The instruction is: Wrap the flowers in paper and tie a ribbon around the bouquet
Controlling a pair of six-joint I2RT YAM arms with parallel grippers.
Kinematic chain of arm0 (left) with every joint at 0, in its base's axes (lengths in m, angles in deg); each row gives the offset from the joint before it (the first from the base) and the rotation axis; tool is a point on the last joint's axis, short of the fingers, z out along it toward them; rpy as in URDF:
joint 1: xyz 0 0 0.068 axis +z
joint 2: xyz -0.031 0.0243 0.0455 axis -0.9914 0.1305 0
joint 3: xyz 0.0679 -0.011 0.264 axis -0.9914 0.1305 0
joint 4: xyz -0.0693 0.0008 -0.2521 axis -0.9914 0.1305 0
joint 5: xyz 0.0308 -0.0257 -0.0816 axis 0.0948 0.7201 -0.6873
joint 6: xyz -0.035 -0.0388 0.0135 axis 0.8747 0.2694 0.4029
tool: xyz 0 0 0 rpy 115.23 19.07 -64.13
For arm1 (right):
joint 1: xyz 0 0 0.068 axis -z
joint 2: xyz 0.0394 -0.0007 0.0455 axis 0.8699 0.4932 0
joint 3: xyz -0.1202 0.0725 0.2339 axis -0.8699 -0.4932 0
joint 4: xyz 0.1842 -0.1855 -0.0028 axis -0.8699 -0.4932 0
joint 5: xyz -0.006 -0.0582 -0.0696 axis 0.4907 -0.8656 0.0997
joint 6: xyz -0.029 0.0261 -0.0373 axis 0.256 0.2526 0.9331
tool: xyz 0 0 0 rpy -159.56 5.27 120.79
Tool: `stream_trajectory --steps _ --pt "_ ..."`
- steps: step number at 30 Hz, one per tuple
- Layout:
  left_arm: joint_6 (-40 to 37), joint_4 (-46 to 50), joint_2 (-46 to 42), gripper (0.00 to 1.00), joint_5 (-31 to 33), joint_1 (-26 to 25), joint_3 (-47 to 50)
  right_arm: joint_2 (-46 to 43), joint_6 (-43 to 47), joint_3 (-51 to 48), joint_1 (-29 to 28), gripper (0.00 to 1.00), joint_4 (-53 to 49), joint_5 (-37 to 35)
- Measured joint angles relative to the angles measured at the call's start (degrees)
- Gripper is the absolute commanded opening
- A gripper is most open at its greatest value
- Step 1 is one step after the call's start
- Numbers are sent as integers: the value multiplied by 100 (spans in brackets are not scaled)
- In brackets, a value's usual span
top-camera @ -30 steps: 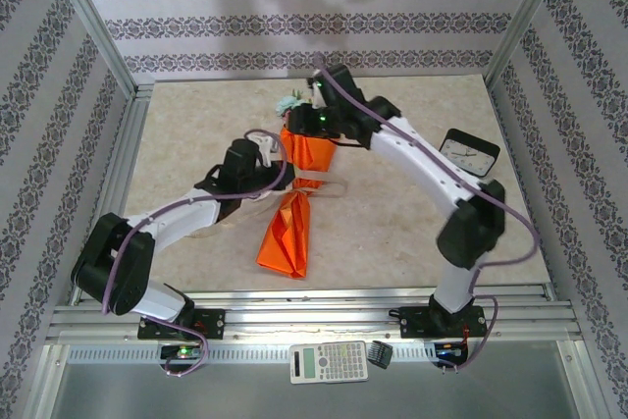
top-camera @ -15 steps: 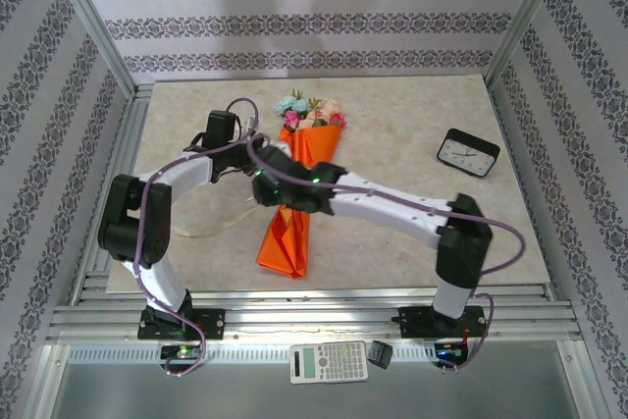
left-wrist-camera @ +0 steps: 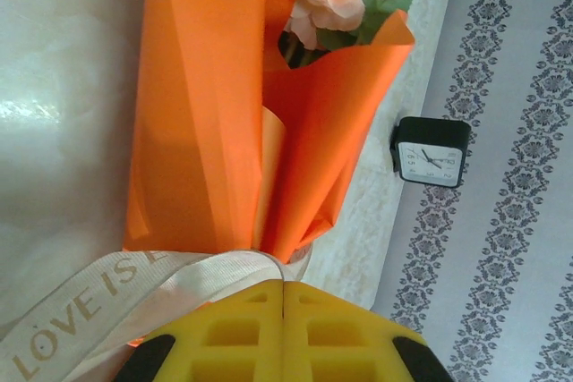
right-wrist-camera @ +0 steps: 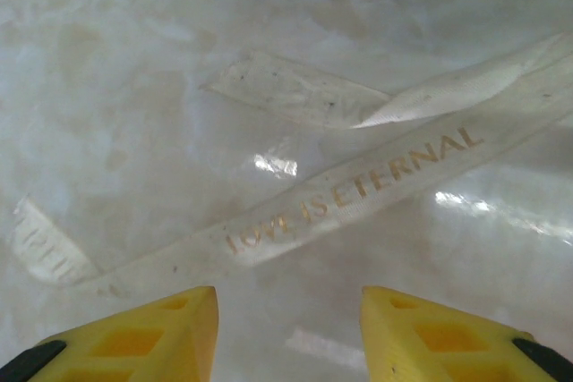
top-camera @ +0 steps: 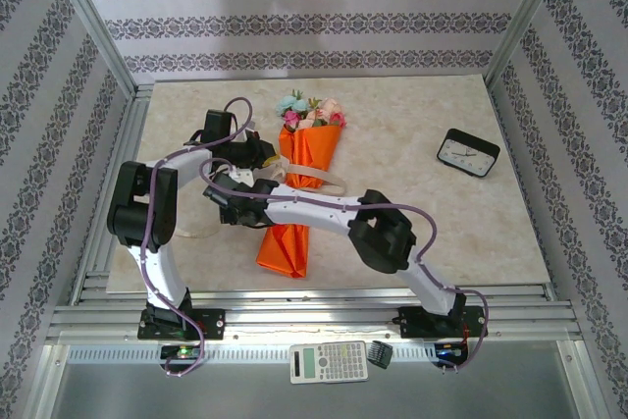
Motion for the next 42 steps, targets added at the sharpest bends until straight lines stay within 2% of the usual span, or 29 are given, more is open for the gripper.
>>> stream_trajectory --steps 11,20,22,24,31,34,37,41,42 --pt "103 -35 380 0 -210 186 -195 970 -343 1130 9 51 -485 -415" --pt "101 2 411 0 -258 186 -354 1340 -498 1408 9 50 -922 -743" --pt "101 9 411 0 -258 186 -365 1373 -511 1488 9 47 -973 -745" --pt "101 13 411 0 -258 186 -376 1421 -522 1565 9 37 -1073 -767" --pt "90 122 413 0 -258 186 -439 1436 -450 1591 50 10 -1335 -835" --pt "83 157 413 0 -258 186 -485 1436 -339 1615 50 5 -1381 -850" --pt "83 188 413 0 -256 186 -494 1434 -267 1617 50 13 -1368 -861" --pt "39 317 428 0 -256 186 -555 1346 2 1427 -2 43 -1001 -916" --pt "17 348 457 0 -258 186 -608 1333 127 1405 -39 47 -898 -949"
